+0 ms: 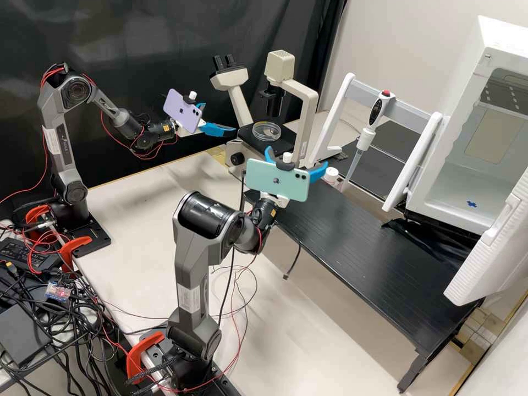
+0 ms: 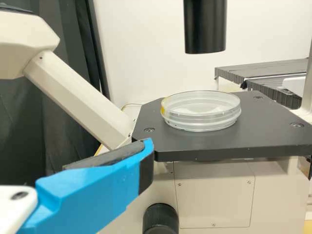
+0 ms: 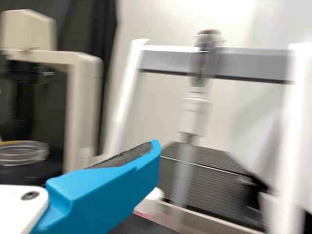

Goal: Move the petri dish to the microscope

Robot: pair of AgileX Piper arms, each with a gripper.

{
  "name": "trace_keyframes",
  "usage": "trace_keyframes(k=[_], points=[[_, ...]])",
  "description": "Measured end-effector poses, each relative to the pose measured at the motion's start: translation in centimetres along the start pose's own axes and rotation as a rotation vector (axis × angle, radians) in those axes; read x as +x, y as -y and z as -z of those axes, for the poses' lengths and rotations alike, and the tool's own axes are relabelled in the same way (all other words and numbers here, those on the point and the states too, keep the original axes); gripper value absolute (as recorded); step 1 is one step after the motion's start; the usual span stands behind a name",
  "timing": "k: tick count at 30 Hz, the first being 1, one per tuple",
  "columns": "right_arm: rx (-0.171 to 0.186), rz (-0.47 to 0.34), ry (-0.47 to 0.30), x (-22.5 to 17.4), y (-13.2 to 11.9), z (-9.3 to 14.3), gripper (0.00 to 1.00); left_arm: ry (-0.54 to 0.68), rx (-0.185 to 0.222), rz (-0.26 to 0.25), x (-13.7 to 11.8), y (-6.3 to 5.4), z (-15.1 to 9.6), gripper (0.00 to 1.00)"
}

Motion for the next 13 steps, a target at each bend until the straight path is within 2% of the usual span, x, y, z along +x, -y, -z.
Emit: trace_keyframes(k=[5,8,12,13], points=[[-0.021,-0.081,0.103,-2.6,-2.1,-1.9,1.0,0.0,0.0,0.0,0.0,0.0,0.0,1.0],[-0.013,-0.156,0.172,-3.5,-3.2,-2.6,1.0,0.0,0.0,0.0,0.0,0.0,0.0,1.0],[-0.004,-0.212,0.208,-4.3,-4.3,-3.1,1.0,0.0,0.0,0.0,0.0,0.0,0.0,1.0],[0.009,-0.225,0.212,-4.4,-4.6,-3.2,1.0,0.0,0.0,0.0,0.0,0.0,0.0,1.0]])
